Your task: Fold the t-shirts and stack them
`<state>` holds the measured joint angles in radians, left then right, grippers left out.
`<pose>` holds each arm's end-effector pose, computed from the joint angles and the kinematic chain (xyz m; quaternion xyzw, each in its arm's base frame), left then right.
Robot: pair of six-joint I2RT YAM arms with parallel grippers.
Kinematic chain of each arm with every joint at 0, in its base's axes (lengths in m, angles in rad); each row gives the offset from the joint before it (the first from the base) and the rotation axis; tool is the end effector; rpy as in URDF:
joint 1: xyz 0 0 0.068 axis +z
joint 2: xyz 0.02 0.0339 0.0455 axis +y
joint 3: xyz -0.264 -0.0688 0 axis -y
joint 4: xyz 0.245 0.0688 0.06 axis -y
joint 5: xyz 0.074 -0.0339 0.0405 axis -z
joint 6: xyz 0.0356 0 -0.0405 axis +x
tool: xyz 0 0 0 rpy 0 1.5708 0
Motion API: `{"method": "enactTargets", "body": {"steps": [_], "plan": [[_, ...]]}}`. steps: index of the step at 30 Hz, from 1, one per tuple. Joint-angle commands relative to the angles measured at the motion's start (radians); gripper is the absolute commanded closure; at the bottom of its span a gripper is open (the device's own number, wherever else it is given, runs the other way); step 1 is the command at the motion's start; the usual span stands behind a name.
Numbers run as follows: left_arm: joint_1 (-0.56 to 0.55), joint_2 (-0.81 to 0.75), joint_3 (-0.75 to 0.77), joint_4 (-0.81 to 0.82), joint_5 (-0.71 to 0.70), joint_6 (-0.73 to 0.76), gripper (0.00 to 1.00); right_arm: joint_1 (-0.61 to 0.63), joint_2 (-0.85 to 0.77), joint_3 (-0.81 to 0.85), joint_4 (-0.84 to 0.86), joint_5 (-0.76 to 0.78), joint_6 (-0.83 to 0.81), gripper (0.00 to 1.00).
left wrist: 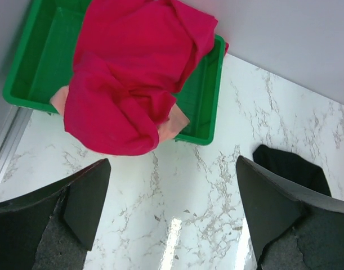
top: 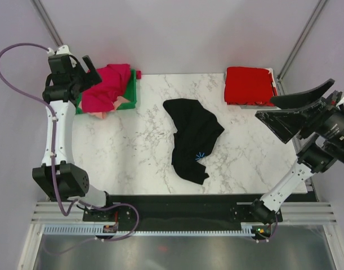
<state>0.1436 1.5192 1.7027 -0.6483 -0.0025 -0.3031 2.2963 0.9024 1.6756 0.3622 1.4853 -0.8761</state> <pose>0.3308 0.0479 0.4317 -0.1891 0.8297 -0.0408 0.5237 0.0117 0.0402 0.6046 -0.1693 0.6578 0.3582 0.6407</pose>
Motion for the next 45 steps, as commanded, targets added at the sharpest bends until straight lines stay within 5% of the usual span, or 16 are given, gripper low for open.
{"method": "enactTargets", "body": {"steps": [1,5,11,13,19,21,24,31,33,35,36,37,38,39,43,45], "plan": [[-0.009,-0.028,-0.051,-0.005,0.093,0.046,0.00,0.135,-0.109,-0.166,-0.476,0.259,0.511,0.02],[-0.047,-0.097,-0.107,0.004,0.134,0.015,0.02,0.218,-0.111,-0.286,-0.473,0.403,0.401,0.02],[-0.128,-0.206,-0.196,0.015,0.170,-0.013,0.02,-0.025,-0.007,-0.212,-0.441,0.406,0.420,0.02],[-0.168,-0.247,-0.241,0.018,0.168,-0.022,0.03,-0.139,-0.002,-0.244,-0.063,0.409,0.204,0.02],[-0.234,-0.327,-0.340,0.029,0.186,0.004,0.03,-0.279,0.229,-0.321,0.000,0.409,-0.180,0.02],[-0.239,-0.349,-0.359,0.029,0.190,0.024,0.03,-0.438,0.321,-0.406,0.120,0.411,-0.359,0.02],[-0.242,-0.378,-0.365,0.021,0.197,0.055,0.02,-0.595,0.435,-0.438,0.005,0.392,-0.343,0.02],[-0.242,-0.462,-0.397,0.012,0.333,-0.003,0.02,-0.830,0.576,-0.533,0.537,0.279,-0.683,0.02],[-0.248,-0.481,-0.411,0.021,0.380,-0.048,0.02,-0.891,0.630,-0.504,0.541,0.219,-0.715,0.02],[-0.251,-0.504,-0.420,0.036,0.386,-0.070,0.02,-0.931,0.699,-0.447,0.380,0.164,-0.672,0.02],[-0.251,-0.507,-0.420,0.038,0.400,-0.092,0.01,-0.945,0.733,-0.310,0.143,0.094,-0.316,0.02],[-0.251,-0.507,-0.419,0.039,0.420,-0.111,0.01,-0.957,0.762,-0.189,-0.547,-0.001,-0.058,0.02],[-0.254,-0.510,-0.417,0.050,0.484,-0.123,0.01,-1.015,0.803,0.083,-0.791,-0.105,0.197,0.02],[-0.260,-0.513,-0.422,0.056,0.495,-0.149,0.00,-1.052,0.881,0.178,-0.913,-0.266,0.370,0.02],[-0.271,-0.562,-0.442,0.068,0.451,-0.150,0.00,-1.121,0.944,0.286,-0.911,-0.357,0.425,0.02],[-0.271,-0.591,-0.449,0.067,0.400,-0.099,0.00,-1.190,0.943,0.417,-1.059,-0.606,0.643,0.02]]}}
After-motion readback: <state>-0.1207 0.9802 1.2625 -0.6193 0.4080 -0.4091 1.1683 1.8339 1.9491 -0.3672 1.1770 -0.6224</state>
